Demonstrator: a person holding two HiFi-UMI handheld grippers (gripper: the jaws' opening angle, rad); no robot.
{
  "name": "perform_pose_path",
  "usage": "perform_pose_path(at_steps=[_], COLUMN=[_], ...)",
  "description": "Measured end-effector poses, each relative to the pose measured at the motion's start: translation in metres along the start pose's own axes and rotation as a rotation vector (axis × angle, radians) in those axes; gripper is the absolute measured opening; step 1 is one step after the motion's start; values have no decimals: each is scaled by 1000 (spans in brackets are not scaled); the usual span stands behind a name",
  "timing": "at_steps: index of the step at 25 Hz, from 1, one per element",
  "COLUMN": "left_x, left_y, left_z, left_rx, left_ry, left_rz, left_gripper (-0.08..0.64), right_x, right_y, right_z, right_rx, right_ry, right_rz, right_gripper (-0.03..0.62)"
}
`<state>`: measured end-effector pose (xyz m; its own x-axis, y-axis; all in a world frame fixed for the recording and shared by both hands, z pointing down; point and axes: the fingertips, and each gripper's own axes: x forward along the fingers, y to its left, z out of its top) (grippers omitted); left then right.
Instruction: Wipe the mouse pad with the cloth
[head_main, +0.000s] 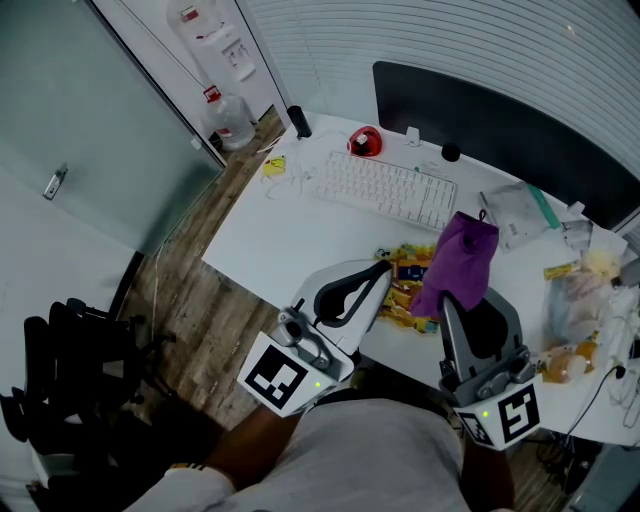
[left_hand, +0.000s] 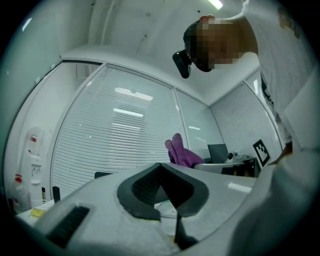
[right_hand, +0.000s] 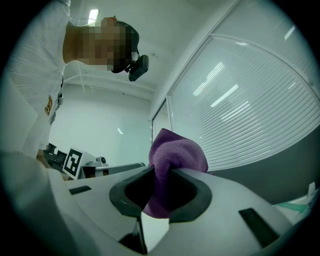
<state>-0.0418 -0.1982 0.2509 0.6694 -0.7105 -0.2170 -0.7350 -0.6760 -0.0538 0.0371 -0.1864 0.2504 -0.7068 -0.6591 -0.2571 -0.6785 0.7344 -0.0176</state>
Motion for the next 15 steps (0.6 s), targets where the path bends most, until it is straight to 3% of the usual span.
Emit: perform_pose_path(at_steps=[15], left_x=[-3], left_y=[1], left_z=[-3], left_rx=[-4], left_ry=[7], left_rz=[-29], left_gripper=[15], right_x=[-6], right_y=[-1], right_z=[1], right_rx=[-26], right_ry=[10], right_rz=[-43], right_gripper=[71])
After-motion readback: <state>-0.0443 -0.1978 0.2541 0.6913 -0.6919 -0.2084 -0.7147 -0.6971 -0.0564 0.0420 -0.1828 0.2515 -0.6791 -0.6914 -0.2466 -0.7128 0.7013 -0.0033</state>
